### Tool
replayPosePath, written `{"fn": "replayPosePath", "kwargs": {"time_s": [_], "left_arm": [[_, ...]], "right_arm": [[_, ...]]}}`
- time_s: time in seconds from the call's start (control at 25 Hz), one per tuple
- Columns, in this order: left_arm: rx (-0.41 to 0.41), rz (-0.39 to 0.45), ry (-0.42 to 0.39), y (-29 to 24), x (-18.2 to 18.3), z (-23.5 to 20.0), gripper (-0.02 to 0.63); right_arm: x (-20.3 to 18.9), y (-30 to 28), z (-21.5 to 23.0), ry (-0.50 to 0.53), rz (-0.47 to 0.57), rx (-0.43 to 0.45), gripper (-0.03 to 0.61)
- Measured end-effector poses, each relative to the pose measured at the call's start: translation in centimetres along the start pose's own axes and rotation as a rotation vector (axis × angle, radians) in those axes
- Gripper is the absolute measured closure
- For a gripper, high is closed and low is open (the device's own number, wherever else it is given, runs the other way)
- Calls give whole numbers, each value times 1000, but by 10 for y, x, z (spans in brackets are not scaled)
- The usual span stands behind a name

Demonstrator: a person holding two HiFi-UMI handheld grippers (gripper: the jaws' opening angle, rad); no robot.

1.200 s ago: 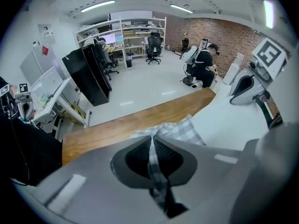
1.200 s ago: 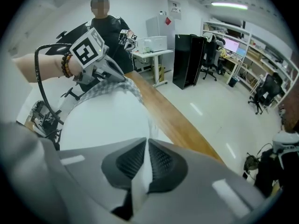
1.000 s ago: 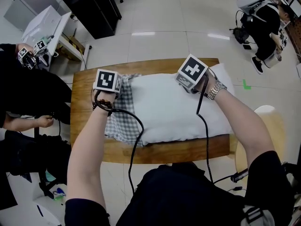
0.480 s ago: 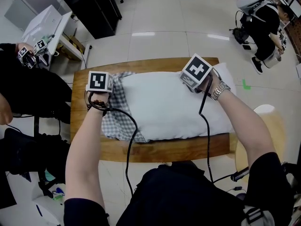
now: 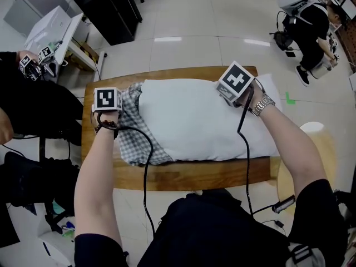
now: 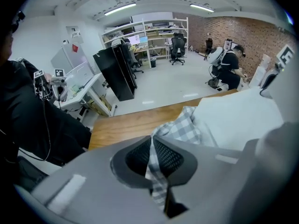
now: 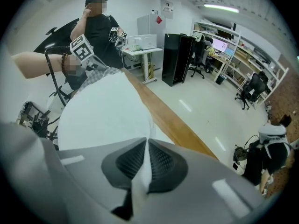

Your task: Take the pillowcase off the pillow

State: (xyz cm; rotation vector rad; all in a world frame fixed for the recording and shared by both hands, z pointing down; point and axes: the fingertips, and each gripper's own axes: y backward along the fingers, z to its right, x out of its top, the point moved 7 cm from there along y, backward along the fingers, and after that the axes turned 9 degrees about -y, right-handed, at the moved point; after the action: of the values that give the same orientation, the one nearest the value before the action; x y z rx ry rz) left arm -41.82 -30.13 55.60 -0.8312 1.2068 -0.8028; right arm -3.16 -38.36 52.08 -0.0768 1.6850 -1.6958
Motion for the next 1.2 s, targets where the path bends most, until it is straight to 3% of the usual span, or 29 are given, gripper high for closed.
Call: {"fn": "replayPosePath", "kwargs": {"time_s": [0.16,0.28,0.48,0.72,1.0,1.2], "left_arm": [[24,9,30,4,-7,-13,600],[26,42,-9,5,-7,-5,573],[20,80,-28,18,-7,9,505],[-34,131,-15,39,-23,29,489],[-123,180,-19,54,-67,57,452],[-140,206,-37,65,-107,84,443]], "right_arm": [[1,-2,5,15,12,-19,571],[0,-6,2,59,51,-36,566],[1,-3,-6,140,150,-71,433],[-14,7,-15,114,195,-103,380],[-28,27,-67,129,262,-102,373],[-54,36,-113,179,302,-90,327]]}}
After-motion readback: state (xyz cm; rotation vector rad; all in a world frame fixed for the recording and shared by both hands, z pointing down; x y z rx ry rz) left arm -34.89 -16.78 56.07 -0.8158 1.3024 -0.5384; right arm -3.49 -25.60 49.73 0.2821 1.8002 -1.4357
